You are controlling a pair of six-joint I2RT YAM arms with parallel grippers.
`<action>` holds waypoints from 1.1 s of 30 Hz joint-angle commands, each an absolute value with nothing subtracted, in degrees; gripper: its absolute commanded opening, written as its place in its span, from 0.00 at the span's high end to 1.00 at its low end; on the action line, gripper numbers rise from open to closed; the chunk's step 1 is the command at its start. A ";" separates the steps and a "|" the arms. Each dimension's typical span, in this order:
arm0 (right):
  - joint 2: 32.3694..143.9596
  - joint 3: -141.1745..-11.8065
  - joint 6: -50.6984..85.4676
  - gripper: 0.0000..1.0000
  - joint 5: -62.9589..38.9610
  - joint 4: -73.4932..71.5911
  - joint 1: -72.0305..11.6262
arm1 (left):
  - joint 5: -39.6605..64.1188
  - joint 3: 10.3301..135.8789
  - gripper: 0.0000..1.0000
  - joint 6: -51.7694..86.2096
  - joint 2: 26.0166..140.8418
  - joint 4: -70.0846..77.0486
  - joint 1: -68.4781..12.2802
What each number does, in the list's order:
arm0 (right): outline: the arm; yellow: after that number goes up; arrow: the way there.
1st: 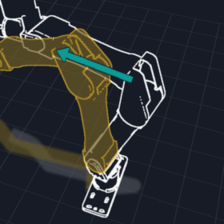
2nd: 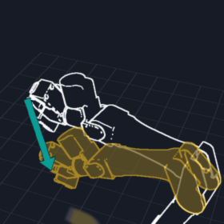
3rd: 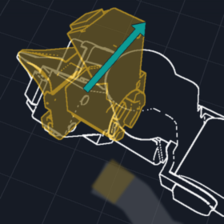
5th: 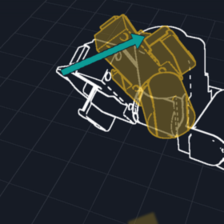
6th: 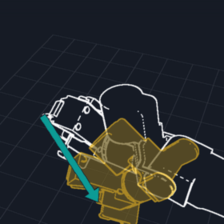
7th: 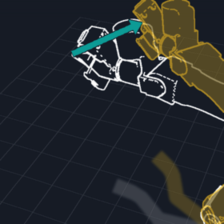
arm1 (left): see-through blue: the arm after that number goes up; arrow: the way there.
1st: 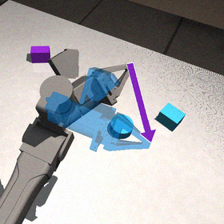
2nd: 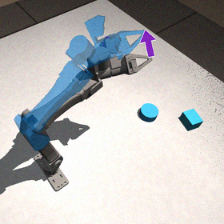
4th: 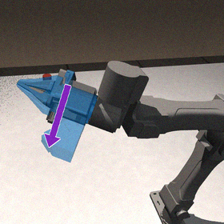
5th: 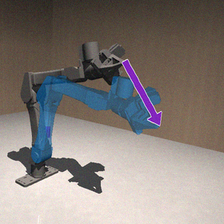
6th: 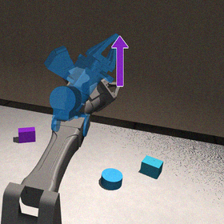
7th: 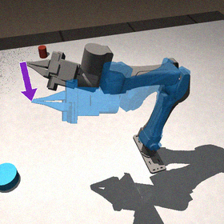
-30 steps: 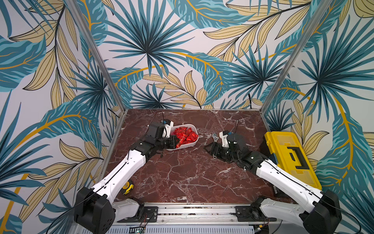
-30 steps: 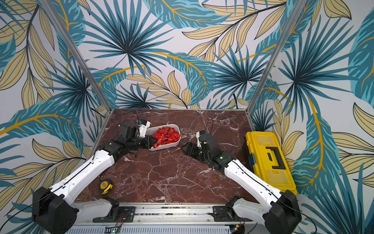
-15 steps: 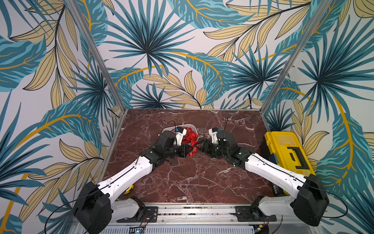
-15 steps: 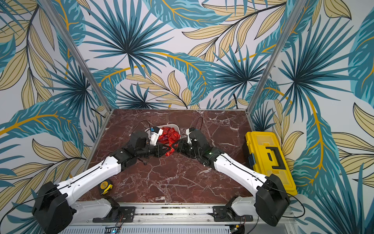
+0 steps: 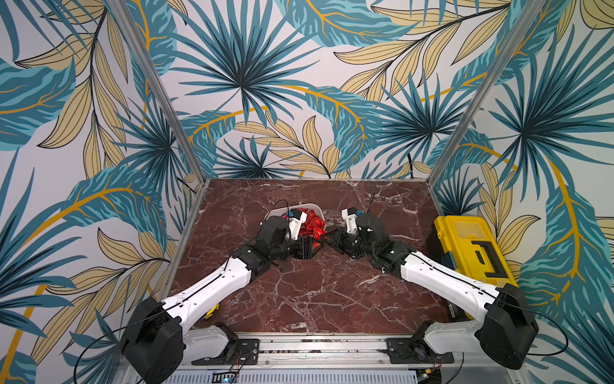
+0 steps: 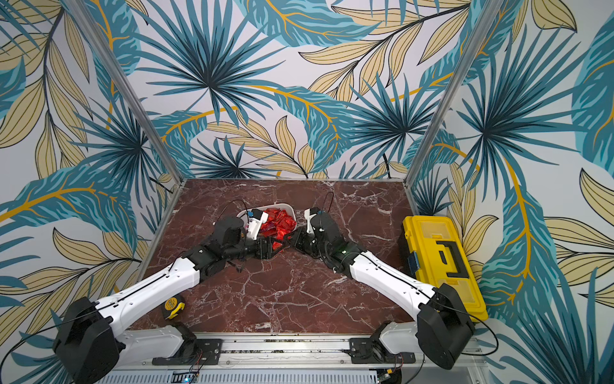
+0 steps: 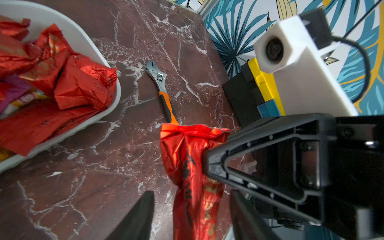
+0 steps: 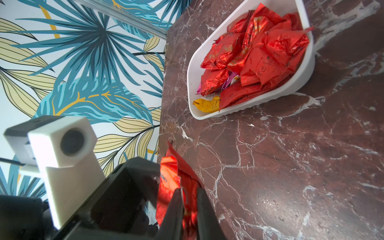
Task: Take the tea bags out of the storage box
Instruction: Place the tea bag at the center of the board.
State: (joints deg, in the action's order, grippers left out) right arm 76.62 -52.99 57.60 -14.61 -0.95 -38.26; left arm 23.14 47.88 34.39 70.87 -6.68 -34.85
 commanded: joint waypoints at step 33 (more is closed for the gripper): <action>91.57 -49.77 43.82 0.43 -12.65 5.62 -45.68 | 1.39 33.53 0.09 55.63 57.08 -8.40 -25.17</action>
